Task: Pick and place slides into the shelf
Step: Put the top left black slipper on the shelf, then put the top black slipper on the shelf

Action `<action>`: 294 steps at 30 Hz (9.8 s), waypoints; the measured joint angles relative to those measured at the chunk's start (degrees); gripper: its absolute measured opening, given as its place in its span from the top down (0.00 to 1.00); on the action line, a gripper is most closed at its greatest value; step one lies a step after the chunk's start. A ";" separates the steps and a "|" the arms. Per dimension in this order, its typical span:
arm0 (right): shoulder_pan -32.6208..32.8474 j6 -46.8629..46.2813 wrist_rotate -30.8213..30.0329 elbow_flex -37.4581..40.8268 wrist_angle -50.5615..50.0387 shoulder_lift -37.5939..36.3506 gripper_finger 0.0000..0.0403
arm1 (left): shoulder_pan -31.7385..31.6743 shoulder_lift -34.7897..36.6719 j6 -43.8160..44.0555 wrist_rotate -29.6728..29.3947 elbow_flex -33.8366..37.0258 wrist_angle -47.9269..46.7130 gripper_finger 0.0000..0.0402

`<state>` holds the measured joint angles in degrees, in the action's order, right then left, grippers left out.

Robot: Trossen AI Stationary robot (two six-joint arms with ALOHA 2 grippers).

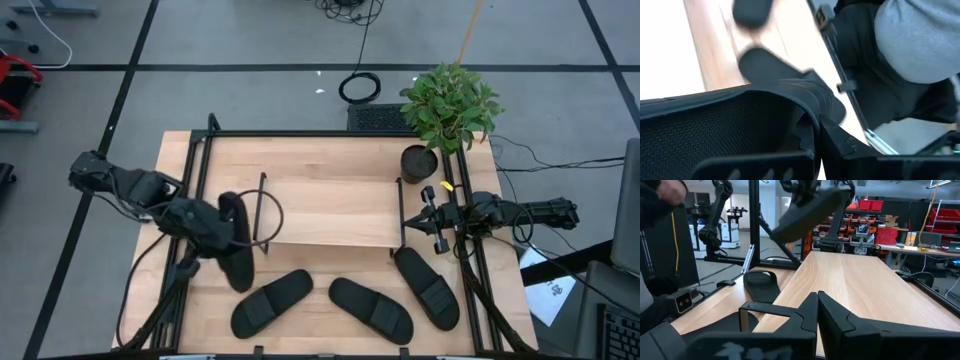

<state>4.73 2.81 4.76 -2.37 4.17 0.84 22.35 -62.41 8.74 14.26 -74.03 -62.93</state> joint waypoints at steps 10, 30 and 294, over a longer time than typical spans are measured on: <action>0.00 5.49 -0.35 0.02 1.92 0.00 1.00 | -14.29 -15.58 -23.52 5.57 -20.67 -12.32 1.00; -0.01 6.90 -0.27 0.00 4.24 0.01 1.00 | -33.88 -42.17 -28.06 26.12 -42.69 -27.24 1.00; 34.77 -50.51 14.31 -18.18 -12.89 55.54 0.59 | -6.90 34.66 -23.42 -8.51 62.61 69.97 0.95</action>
<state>39.50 -47.70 19.07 -20.56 -8.72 56.38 15.46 -27.75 -14.68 5.76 -11.42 7.04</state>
